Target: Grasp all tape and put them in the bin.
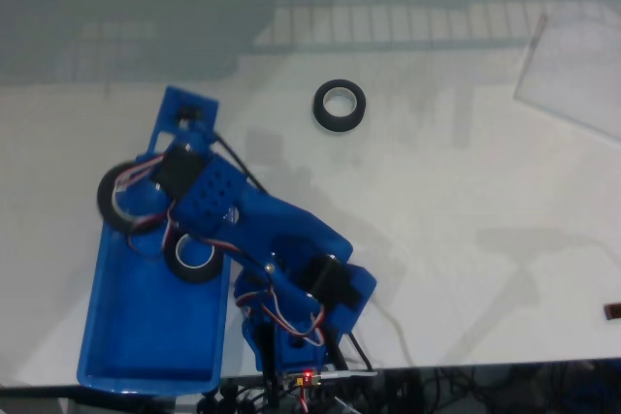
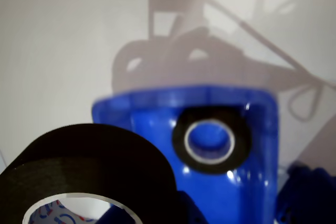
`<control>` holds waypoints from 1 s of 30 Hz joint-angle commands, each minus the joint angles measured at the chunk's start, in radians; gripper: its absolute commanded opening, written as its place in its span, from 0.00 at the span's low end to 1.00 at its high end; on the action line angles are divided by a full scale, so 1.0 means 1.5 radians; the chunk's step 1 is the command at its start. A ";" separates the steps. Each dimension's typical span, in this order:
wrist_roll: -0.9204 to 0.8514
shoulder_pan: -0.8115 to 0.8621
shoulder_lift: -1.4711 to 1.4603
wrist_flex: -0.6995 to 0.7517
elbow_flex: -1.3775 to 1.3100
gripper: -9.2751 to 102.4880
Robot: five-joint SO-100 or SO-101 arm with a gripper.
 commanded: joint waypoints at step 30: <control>0.057 -0.106 0.097 -0.065 0.122 0.23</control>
